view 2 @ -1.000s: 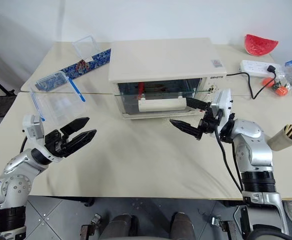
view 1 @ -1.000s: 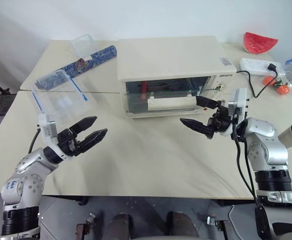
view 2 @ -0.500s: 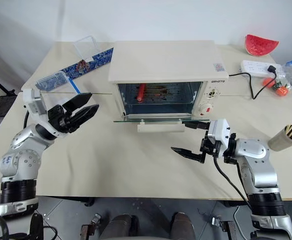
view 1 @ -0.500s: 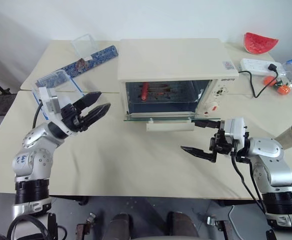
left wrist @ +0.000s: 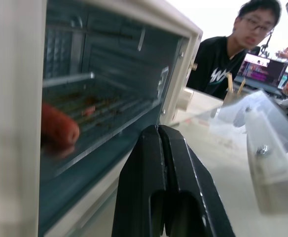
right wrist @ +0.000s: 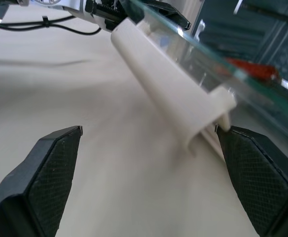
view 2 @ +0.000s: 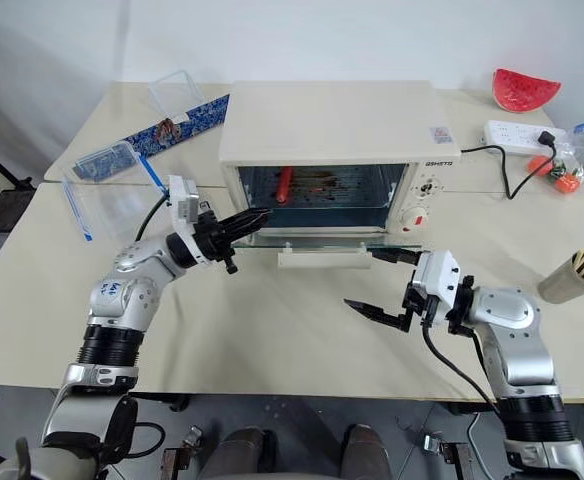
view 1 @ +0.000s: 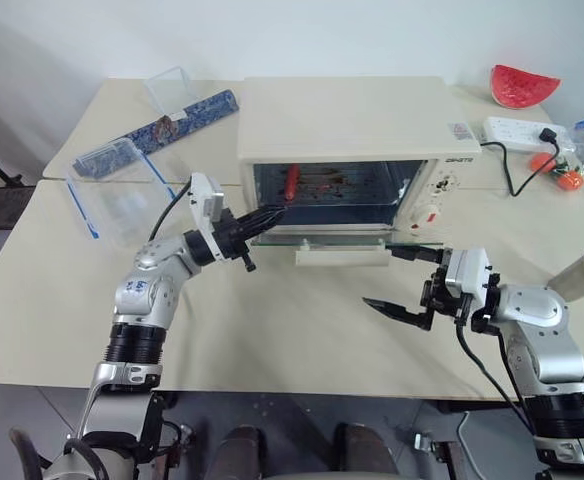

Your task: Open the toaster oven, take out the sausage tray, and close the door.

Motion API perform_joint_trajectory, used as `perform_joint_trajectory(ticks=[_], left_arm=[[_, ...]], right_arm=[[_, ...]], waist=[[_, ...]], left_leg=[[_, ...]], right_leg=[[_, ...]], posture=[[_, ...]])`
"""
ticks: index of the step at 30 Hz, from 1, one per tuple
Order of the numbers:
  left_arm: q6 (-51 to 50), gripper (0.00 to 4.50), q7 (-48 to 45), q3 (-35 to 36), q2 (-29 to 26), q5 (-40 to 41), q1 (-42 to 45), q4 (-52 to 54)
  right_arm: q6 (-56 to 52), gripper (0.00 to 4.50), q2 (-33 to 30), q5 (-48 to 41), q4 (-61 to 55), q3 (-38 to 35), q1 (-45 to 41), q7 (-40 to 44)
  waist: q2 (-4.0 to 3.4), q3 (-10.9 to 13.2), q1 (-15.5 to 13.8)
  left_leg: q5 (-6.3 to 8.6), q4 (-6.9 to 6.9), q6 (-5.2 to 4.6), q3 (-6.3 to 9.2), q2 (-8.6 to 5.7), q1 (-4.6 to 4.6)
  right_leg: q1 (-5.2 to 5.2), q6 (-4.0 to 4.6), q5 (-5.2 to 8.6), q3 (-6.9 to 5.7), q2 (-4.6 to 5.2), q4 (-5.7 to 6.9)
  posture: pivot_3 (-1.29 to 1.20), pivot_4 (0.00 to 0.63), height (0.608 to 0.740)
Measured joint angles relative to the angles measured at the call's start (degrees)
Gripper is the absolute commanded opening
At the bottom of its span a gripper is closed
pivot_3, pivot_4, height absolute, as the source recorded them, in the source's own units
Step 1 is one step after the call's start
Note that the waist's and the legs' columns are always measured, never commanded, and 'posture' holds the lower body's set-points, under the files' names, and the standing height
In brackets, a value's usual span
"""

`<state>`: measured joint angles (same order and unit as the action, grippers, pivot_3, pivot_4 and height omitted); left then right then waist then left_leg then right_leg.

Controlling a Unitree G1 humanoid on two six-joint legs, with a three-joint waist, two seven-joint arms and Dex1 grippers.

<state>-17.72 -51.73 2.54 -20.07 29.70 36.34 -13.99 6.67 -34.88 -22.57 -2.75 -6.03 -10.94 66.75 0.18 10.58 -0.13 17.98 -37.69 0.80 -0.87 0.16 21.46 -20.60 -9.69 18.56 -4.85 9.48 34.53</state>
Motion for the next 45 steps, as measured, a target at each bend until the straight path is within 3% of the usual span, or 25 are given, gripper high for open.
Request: perform_joint_trajectory(ticks=[11,14,18,21,26,33,36,38,42,45], left_arm=[[4.6,0.01,-5.0,-5.2,-2.8,-7.4,-6.0,-0.1],[6.4,0.01,-5.3,-6.5,-2.2,-9.0,-7.3,-0.2],[11.6,0.01,-5.1,-5.8,-0.6,-10.0,-8.2,-1.0],[14.0,0.59,-6.2,-2.9,-1.1,-8.3,-9.8,-1.0],[15.7,2.12,-9.6,1.4,-3.2,-4.2,-12.1,1.8],[15.2,4.34,-9.5,6.4,-7.8,-2.1,-19.0,8.2],[14.6,4.45,-8.5,7.8,-8.0,-1.6,-20.6,10.6],[14.7,4.45,-7.7,8.3,-8.1,-1.6,-21.2,11.4],[15.6,4.45,-6.0,10.5,-8.2,-1.6,-22.8,11.6],[15.9,4.45,-5.4,11.0,-8.3,-1.6,-23.0,11.6]], right_arm=[[1.9,4.50,-1.4,-0.6,-4.0,-16.8,24.4,-9.0],[-2.0,4.50,-1.2,-4.2,-7.8,-19.1,23.8,-12.8],[-13.2,4.50,-0.7,-10.3,-13.7,-17.1,15.3,-21.0],[-24.7,4.50,2.5,-16.3,-17.0,-12.6,7.0,-29.1],[-40.8,4.50,10.3,-24.0,-18.3,-6.2,-4.4,-43.7],[-49.8,4.50,24.8,-29.4,-7.9,-4.0,-16.4,-56.9],[-50.9,4.50,26.8,-29.9,-5.0,-3.7,-18.2,-59.1],[-48.3,4.50,24.1,-25.2,-5.2,-0.5,-18.0,-56.4],[-27.5,4.50,6.0,2.4,-6.4,17.7,-16.2,-43.8],[-16.4,4.50,4.8,15.3,-3.0,22.2,-15.9,-44.3]], waist=[[0.02,0.0,-1.2],[0.02,0.0,-0.8],[0.03,0.0,-0.7],[0.03,0.0,-0.5],[0.02,0.0,-0.3],[0.02,0.0,0.2],[0.00,0.0,0.1],[0.00,0.0,0.2],[0.02,0.0,0.4],[0.03,0.0,1.2]], left_leg=[[0.01,-0.20,-0.04,-0.11,-0.01,0.01],[0.01,-0.25,-0.04,-0.19,0.02,-0.08],[0.00,-0.31,-0.04,-0.20,0.07,-0.15],[0.01,-0.29,-0.03,-0.21,0.12,-0.13],[0.01,-0.30,-0.03,-0.02,0.09,0.04],[0.02,-0.26,-0.03,0.07,0.10,0.10],[0.03,-0.26,-0.04,0.09,0.07,0.23],[0.03,-0.27,-0.05,0.05,0.05,0.37],[0.03,-0.32,-0.07,-0.08,0.00,0.80],[0.03,-0.32,-0.06,-0.21,0.06,0.75]], right_leg=[[0.11,0.00,0.00,0.10,0.00,-0.10],[0.12,0.02,-0.01,0.20,0.00,-0.03],[0.13,0.07,-0.04,0.25,0.00,0.07],[0.06,0.07,-0.04,0.24,-0.01,0.11],[-0.05,0.08,-0.05,0.12,0.00,0.23],[-0.17,0.08,-0.05,0.04,0.00,0.43],[-0.32,0.07,-0.05,0.06,0.01,0.46],[-0.51,0.07,-0.05,0.08,0.01,0.51],[-1.04,0.05,-0.05,0.19,0.01,0.56],[-1.04,0.06,-0.05,0.20,0.02,0.58]], posture=[[0.00,0.150,0.740],[0.00,0.150,0.740],[0.00,0.150,0.740],[0.00,0.150,0.740],[0.00,0.150,0.740],[0.00,0.150,0.740],[0.00,0.150,0.740],[0.00,0.150,0.740],[0.00,0.150,0.740],[0.00,0.150,0.740]])
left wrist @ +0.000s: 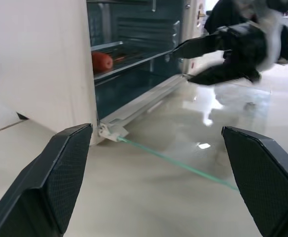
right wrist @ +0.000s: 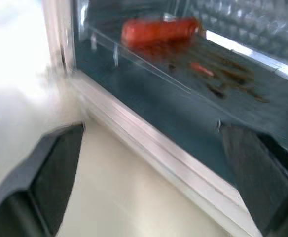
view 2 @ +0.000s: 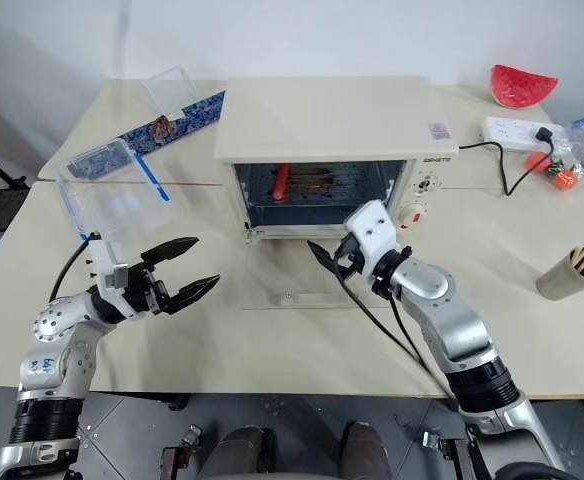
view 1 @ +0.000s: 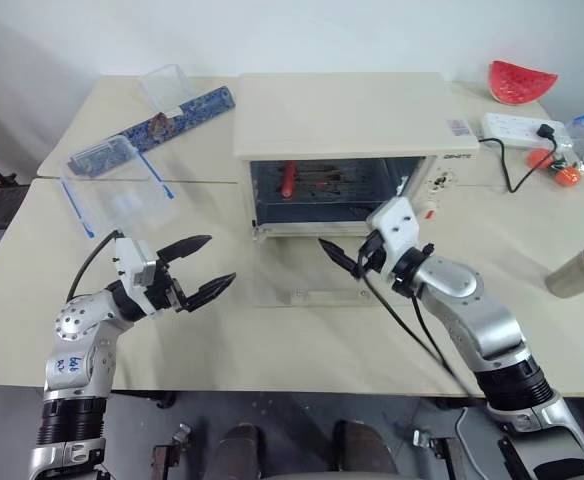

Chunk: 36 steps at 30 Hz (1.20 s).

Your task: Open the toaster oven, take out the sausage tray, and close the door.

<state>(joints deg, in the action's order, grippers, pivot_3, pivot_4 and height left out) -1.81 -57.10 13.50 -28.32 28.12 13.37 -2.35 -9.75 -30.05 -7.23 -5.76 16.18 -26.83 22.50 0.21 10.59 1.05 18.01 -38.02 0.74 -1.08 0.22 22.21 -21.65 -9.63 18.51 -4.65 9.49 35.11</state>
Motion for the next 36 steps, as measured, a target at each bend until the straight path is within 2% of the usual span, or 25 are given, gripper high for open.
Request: perform_joint_trajectory(ticks=[4,8,12,16,19,30,36], left_arm=[[-0.1,4.45,0.0,0.4,-0.1,0.8,-0.7,0.1],[-0.7,4.45,-0.8,1.6,-1.9,1.8,-2.7,0.7],[-1.9,4.45,-2.1,1.9,-3.0,2.5,-3.5,0.7],[-2.1,4.45,-2.3,1.8,-3.1,2.8,-3.5,0.8],[-2.1,4.50,-2.2,1.7,-2.9,2.9,-3.6,1.4],[-2.1,4.50,-1.7,1.6,-1.7,2.9,-3.6,1.5],[-2.1,4.50,-1.8,1.1,-0.9,2.9,-3.2,1.5]], right_arm=[[8.1,4.50,0.9,10.6,5.7,1.6,-1.7,-2.9],[14.5,4.50,1.2,24.2,11.4,3.9,-7.4,-8.6],[17.0,4.50,2.2,35.5,17.5,6.6,-12.2,-14.6],[18.8,4.50,3.5,40.9,22.0,8.3,-14.7,-16.9],[19.4,3.92,4.1,43.6,25.1,8.7,-15.9,-18.2],[21.2,0.05,5.2,48.4,28.4,8.7,-17.7,-19.3],[21.8,0.01,4.5,50.3,27.4,8.8,-17.9,-17.3]], waist=[[0.01,0.0,0.5],[0.00,0.0,0.8],[0.00,0.0,0.6],[0.00,0.0,0.7],[0.00,0.0,0.8],[0.00,0.0,0.8],[0.14,-0.1,0.8]], left_leg=[[-0.01,-0.08,0.01,0.00,0.02,0.01],[-0.02,-0.05,0.03,0.02,0.04,-0.01],[-0.02,-0.08,0.03,0.04,0.03,0.00],[-0.02,-0.07,0.03,0.06,0.03,0.00],[-0.02,-0.07,0.03,0.05,0.03,0.00],[-0.02,-0.06,0.04,0.06,0.04,0.00],[-0.02,-0.07,0.04,0.07,0.04,0.00]], right_leg=[[0.04,0.00,0.00,0.01,0.00,-0.02],[0.03,0.00,0.00,0.01,0.00,-0.01],[0.04,0.01,0.00,0.01,0.00,-0.02],[0.06,0.01,0.00,0.00,0.00,-0.02],[0.05,0.01,0.00,-0.01,0.00,-0.01],[0.06,0.01,0.00,-0.01,0.00,-0.01],[0.06,0.01,0.00,-0.02,-0.01,0.00]], posture=[[0.00,0.150,0.740],[0.00,0.150,0.740],[0.00,0.150,0.740],[0.00,0.150,0.740],[0.00,0.150,0.740],[0.00,0.150,0.740],[0.00,0.150,0.740]])
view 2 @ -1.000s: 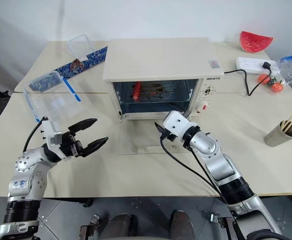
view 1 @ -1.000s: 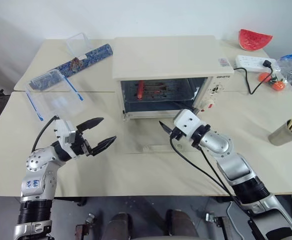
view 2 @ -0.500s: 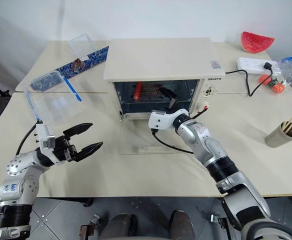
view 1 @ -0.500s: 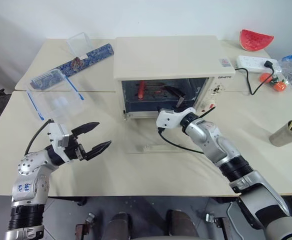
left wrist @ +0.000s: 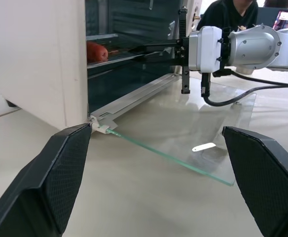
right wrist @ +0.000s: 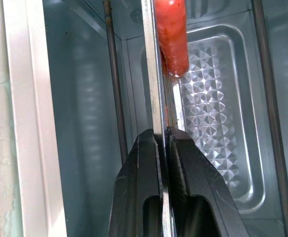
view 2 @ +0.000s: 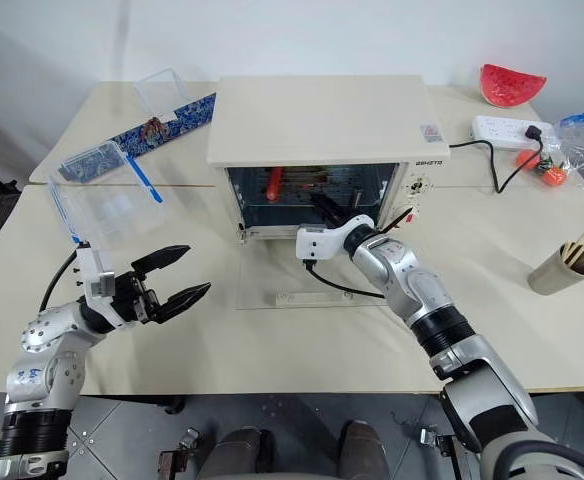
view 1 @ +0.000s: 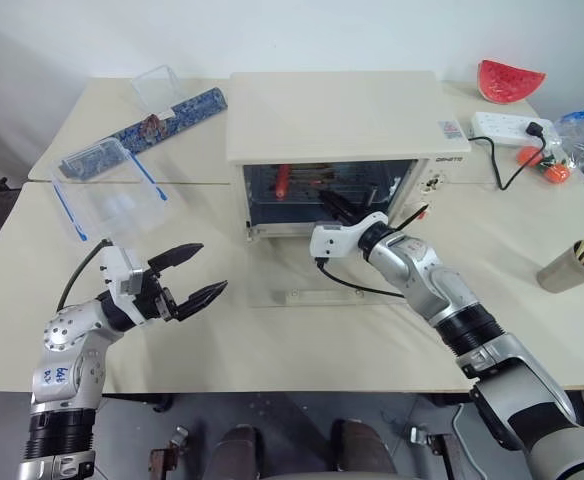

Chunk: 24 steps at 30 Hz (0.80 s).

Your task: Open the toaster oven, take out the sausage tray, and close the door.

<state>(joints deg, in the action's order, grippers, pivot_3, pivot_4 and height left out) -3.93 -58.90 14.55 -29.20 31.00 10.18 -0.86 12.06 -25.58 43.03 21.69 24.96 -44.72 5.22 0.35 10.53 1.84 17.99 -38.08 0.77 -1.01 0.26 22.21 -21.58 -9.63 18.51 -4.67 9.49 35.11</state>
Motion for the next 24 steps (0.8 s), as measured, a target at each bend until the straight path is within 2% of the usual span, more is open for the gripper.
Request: perform_joint_trajectory(ticks=[10,17,24], left_arm=[[-0.5,4.50,0.1,-3.4,1.9,-0.1,4.4,-0.9],[-1.8,4.50,1.9,-4.9,3.8,-0.1,9.9,-2.2],[-3.7,4.50,3.0,-3.0,3.1,0.9,10.5,-2.9]], right_arm=[[1.1,0.01,-2.1,-4.0,-5.6,-1.0,1.3,9.4],[1.5,0.01,-3.1,-4.6,-8.5,-1.3,1.9,12.6],[1.8,0.01,-5.6,-6.5,-19.0,-3.4,10.6,15.8]], waist=[[0.00,0.0,0.5],[0.02,0.0,0.9],[0.03,0.0,1.0]], left_leg=[[0.00,0.05,0.00,0.00,0.00,0.00],[0.00,0.05,0.00,0.01,0.00,0.01],[0.00,0.07,0.00,0.06,-0.01,0.01]], right_leg=[[-0.01,0.00,0.00,-0.03,0.00,-0.02],[-0.01,0.00,0.00,-0.04,0.00,-0.02],[0.00,-0.01,0.00,-0.10,0.00,-0.02]], posture=[[0.00,0.150,0.740],[0.00,0.150,0.740],[0.00,0.150,0.740]])
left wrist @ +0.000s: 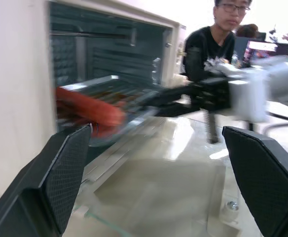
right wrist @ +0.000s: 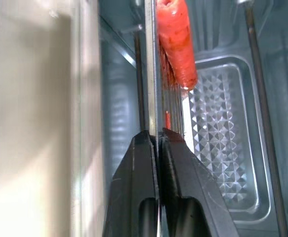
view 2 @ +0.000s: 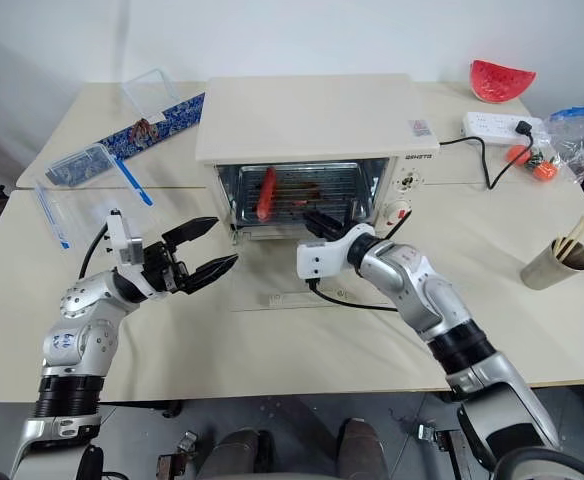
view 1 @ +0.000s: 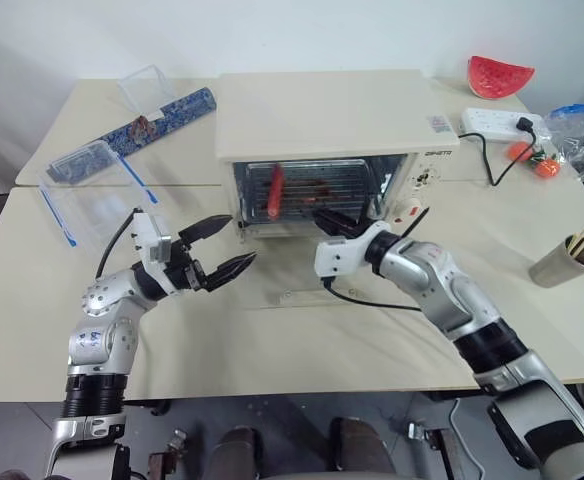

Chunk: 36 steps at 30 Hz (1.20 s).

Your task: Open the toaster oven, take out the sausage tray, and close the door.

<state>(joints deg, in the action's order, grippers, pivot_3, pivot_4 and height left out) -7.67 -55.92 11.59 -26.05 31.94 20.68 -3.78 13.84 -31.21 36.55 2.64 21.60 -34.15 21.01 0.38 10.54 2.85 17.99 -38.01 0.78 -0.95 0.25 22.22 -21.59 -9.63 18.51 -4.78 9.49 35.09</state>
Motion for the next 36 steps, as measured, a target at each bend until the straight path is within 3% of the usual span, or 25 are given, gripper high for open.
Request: perform_joint_trajectory(ticks=[14,19,26,36], left_arm=[[-9.3,4.50,0.0,3.1,-4.4,4.0,-6.0,1.6],[-29.3,4.50,6.2,3.8,-6.6,13.5,-5.3,5.0],[-51.8,4.50,15.0,4.2,-6.7,27.9,1.2,8.3],[-71.1,4.50,34.3,6.5,-2.0,39.8,6.7,4.8]], right_arm=[[4.5,0.01,-6.9,-1.9,-15.1,-6.7,17.5,1.8],[7.7,0.01,-9.3,-1.8,-17.5,-8.9,24.2,1.5],[10.0,0.01,-9.3,-1.0,-18.6,-9.1,25.5,1.1],[11.6,0.01,-9.2,-1.0,-20.1,-10.6,23.3,0.5]], waist=[[0.02,0.0,-1.8],[0.04,0.0,-2.4],[0.04,0.0,-2.6],[0.05,0.0,-2.7]], left_leg=[[0.00,-0.17,0.00,-0.02,0.00,-0.02],[0.00,-0.21,0.00,-0.03,0.00,-0.03],[0.00,-0.27,0.00,0.00,0.00,-0.06],[-0.02,-0.27,0.03,0.04,-0.01,-0.09]], right_leg=[[0.10,0.00,0.00,0.06,0.00,0.01],[0.10,0.00,0.00,0.11,0.00,0.05],[0.10,0.00,0.00,0.15,0.00,0.18],[0.09,0.01,0.00,0.18,0.00,0.25]], posture=[[0.00,0.150,0.740],[0.00,0.150,0.740],[0.00,0.150,0.740],[0.00,0.150,0.740]])
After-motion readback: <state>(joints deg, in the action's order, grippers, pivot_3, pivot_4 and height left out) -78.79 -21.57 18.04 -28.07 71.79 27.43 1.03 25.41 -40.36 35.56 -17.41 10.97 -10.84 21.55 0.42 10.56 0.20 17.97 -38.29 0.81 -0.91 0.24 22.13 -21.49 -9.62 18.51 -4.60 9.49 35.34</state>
